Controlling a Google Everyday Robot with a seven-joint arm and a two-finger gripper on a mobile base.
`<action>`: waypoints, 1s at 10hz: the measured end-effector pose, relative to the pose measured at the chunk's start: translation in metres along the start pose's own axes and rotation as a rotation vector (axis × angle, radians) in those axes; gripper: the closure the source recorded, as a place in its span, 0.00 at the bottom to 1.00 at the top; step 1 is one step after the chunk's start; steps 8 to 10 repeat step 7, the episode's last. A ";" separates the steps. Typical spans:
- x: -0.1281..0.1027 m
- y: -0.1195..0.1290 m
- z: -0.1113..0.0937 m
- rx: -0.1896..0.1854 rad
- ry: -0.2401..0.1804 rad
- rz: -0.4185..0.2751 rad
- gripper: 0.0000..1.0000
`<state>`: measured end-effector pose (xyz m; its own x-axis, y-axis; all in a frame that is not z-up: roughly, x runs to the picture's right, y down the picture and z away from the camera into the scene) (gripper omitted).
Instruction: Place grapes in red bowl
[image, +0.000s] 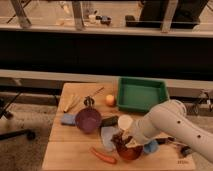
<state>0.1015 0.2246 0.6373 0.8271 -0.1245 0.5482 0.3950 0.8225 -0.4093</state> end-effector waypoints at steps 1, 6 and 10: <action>0.001 0.002 0.002 -0.004 -0.001 0.005 0.99; 0.004 0.005 0.002 -0.012 -0.005 0.021 0.54; 0.005 0.005 0.001 -0.011 -0.005 0.022 0.42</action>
